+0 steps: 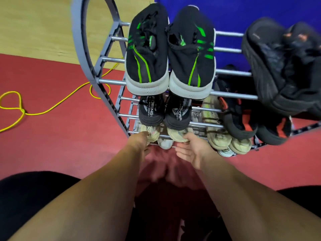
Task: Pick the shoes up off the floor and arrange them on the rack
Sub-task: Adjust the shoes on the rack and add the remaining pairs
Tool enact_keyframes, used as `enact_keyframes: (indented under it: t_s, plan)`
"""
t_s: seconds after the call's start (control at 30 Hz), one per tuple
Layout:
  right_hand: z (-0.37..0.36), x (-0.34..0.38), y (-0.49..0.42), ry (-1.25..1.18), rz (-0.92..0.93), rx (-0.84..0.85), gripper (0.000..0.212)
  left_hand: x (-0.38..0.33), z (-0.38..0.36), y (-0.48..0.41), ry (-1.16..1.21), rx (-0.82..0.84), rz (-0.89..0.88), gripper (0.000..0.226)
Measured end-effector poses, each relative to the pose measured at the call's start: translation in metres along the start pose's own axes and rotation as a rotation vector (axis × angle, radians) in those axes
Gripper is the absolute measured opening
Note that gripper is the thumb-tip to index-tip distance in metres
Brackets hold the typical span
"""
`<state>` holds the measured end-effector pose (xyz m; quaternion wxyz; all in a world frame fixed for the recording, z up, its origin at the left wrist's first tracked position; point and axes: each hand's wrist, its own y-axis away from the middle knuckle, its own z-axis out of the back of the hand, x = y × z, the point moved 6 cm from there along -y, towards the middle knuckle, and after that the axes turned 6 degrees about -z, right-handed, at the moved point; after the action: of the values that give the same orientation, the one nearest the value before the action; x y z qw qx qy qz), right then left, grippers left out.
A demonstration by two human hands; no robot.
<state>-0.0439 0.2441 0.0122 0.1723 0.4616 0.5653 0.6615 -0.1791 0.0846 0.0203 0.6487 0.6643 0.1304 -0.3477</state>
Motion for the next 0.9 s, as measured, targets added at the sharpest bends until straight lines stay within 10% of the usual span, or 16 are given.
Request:
enact_keyframes:
  t_s: [0.4,0.9]
  plan:
    - [0.073,0.013,0.114,0.081,0.200,-0.027,0.016,-0.027,0.005,0.111,-0.494,0.252,-0.233,0.010]
    - [0.128,0.021,0.246,0.277,0.670,-0.116,0.009,-0.017,0.012,0.186,-0.392,0.253,-0.341,0.018]
